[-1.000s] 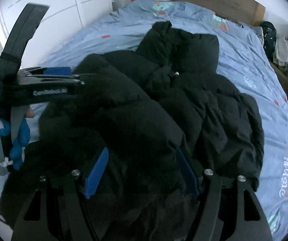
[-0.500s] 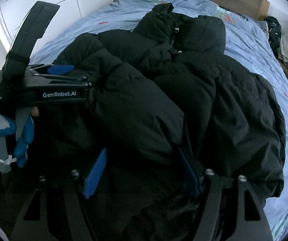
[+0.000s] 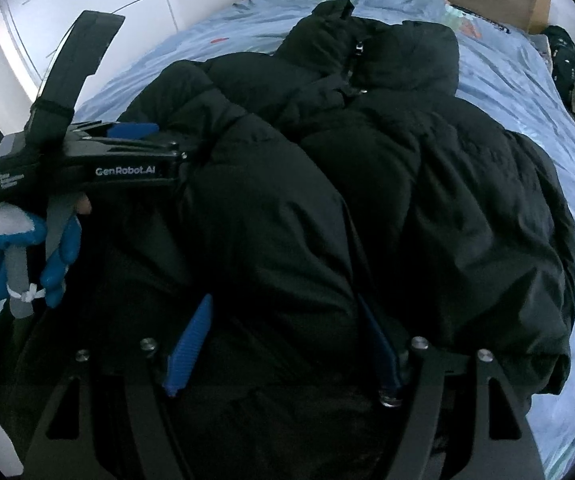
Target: Fold large clothes
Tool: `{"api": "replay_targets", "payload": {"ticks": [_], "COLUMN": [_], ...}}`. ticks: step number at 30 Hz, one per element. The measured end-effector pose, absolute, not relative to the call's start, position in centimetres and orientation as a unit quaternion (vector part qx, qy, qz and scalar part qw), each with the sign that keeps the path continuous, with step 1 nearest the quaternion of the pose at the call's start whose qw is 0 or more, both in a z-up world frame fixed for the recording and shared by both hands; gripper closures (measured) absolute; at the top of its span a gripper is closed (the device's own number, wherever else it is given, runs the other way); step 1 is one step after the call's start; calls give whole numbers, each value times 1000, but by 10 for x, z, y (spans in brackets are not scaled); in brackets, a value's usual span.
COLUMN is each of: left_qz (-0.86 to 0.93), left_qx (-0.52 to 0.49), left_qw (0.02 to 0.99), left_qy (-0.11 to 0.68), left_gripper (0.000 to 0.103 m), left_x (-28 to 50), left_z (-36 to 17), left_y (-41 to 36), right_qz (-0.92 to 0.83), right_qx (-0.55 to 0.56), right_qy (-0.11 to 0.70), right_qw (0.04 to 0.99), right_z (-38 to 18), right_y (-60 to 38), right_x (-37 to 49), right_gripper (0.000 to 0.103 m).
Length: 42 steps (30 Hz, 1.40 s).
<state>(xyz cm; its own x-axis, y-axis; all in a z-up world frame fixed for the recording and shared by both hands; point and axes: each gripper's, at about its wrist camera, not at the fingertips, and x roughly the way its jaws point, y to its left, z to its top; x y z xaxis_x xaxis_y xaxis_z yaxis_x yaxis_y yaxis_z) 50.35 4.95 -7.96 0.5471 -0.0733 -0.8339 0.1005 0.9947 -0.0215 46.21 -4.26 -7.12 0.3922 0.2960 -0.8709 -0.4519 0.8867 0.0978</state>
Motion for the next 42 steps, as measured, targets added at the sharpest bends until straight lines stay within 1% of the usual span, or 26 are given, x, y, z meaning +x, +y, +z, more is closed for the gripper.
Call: {"api": "replay_targets", "payload": {"ticks": [17, 22, 27, 42], "left_qz": [-46, -39, -38, -38], "left_qx": [15, 20, 21, 29], "left_qw": [869, 868, 867, 855], "left_qy": [492, 494, 496, 516], "left_gripper": [12, 10, 10, 10], "left_x": [505, 506, 506, 505], "left_z": [-85, -88, -88, -85], "left_y": [50, 49, 49, 49], "right_qz": [260, 268, 277, 312], "right_qx": [-85, -83, -86, -95], "right_qy": [506, 502, 497, 533], "right_qw": [818, 818, 818, 781], "right_z": [-71, -75, -80, -68], "right_y": [-48, -49, -47, -55], "right_x": [462, 462, 459, 460], "right_gripper": [31, 29, 25, 25]}}
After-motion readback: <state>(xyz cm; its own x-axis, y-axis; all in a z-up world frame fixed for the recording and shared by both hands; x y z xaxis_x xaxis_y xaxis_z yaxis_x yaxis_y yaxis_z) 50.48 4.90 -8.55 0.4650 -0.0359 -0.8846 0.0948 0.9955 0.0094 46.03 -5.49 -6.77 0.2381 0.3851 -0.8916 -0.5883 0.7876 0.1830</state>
